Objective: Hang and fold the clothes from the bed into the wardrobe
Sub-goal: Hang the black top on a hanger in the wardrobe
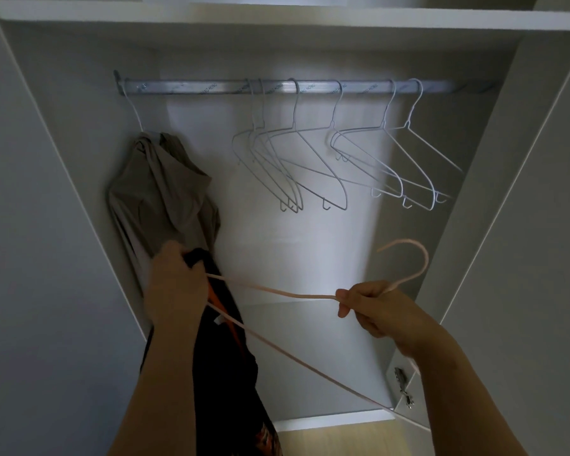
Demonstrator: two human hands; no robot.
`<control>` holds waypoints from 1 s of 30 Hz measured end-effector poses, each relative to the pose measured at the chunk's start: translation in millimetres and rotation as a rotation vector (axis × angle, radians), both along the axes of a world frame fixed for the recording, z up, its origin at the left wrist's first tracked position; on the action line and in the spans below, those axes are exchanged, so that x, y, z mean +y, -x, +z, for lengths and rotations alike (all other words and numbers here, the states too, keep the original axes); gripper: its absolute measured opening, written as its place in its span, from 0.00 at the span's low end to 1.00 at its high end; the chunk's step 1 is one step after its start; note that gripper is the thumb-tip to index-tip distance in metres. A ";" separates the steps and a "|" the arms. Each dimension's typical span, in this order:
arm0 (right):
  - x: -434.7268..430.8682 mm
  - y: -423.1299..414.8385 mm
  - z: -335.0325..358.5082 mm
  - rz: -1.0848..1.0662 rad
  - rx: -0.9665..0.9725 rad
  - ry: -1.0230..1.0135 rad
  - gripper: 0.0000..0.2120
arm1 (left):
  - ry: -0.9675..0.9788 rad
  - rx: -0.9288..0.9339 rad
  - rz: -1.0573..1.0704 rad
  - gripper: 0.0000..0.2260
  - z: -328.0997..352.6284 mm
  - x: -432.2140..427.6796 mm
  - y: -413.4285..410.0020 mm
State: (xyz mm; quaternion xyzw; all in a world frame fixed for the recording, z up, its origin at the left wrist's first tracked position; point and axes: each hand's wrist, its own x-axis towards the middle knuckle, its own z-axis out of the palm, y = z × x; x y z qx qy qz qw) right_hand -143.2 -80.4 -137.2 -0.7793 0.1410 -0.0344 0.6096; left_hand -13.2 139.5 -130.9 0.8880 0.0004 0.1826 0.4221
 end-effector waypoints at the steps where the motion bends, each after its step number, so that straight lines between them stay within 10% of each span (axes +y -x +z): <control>1: 3.8 -2.8 -1.8 0.000 0.010 0.005 0.17 | -0.057 -0.021 -0.051 0.07 -2.0 -6.3 3.4; 16: 32.1 -22.5 -4.8 -0.199 -0.015 -0.170 0.12 | 0.126 0.057 -0.732 0.14 -22.7 -57.1 43.2; 21: 19.8 -20.8 7.6 -0.204 -0.163 -0.022 0.15 | -0.453 -0.366 -0.582 0.19 -11.5 -50.1 30.8; 30: 19.4 -15.3 28.7 -0.664 -0.698 0.417 0.05 | -0.288 -0.312 -0.482 0.17 -4.5 -64.5 38.1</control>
